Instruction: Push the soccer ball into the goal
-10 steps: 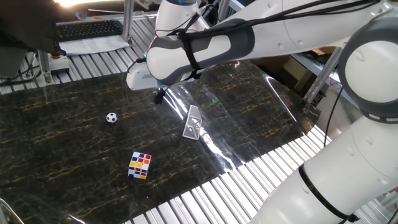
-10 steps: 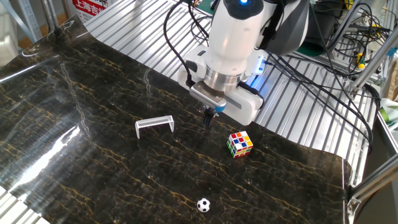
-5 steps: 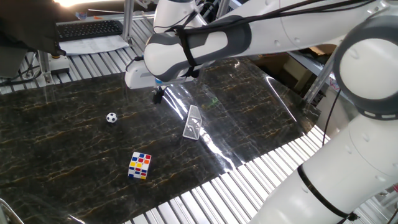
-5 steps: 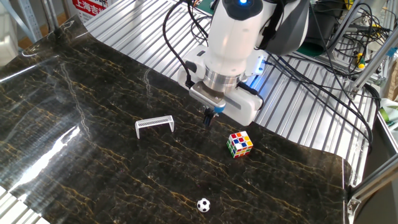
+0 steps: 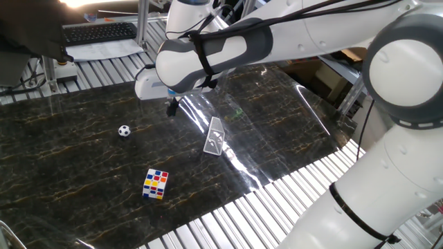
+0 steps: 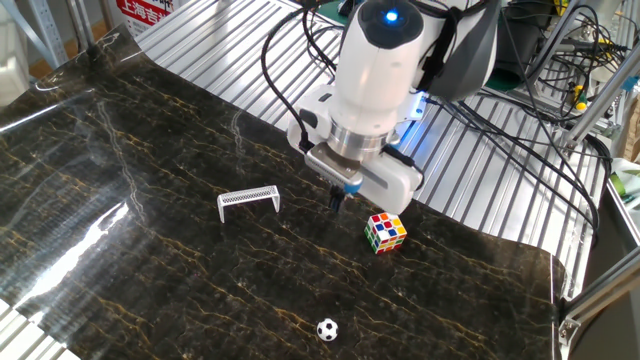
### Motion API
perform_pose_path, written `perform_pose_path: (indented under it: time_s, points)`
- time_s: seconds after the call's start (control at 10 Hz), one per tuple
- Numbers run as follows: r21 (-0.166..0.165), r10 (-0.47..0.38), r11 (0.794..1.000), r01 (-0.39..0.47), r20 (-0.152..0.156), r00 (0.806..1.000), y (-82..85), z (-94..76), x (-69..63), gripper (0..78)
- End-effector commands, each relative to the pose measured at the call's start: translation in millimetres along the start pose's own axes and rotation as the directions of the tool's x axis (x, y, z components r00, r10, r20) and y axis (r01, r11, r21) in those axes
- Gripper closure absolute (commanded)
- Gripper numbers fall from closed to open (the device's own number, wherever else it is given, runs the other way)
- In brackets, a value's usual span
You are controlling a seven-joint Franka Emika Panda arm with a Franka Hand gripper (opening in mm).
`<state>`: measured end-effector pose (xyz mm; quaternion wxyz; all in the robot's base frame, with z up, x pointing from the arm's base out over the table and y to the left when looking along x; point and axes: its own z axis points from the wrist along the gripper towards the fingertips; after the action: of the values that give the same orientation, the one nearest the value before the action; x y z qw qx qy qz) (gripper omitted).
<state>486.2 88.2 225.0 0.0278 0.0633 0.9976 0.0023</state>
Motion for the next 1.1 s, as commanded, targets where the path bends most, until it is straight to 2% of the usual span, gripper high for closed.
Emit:
perform_pose_path:
  time_s: [0.1, 0.3, 0.5, 0.6, 0.9, 1.1]
  points:
    - [-0.008, -0.049, 0.999, 0.049, -0.034, 0.998, 7.6, 5.9, -3.8, 77.6]
    - [0.001, -0.102, 0.995, 0.102, -0.065, 0.993, 7.6, 5.9, -3.8, 77.6]
    - [0.014, -0.120, 0.993, 0.121, -0.065, 0.991, 7.6, 5.9, -3.8, 77.6]
    - [0.026, -0.144, 0.989, 0.147, -0.075, 0.987, 7.6, 5.9, -3.8, 77.6]
    - [0.021, -0.137, 0.990, 0.139, -0.067, 0.988, 7.6, 5.9, -3.8, 77.6]
    - [0.020, -0.141, 0.990, 0.142, -0.073, 0.987, 7.6, 5.9, -3.8, 77.6]
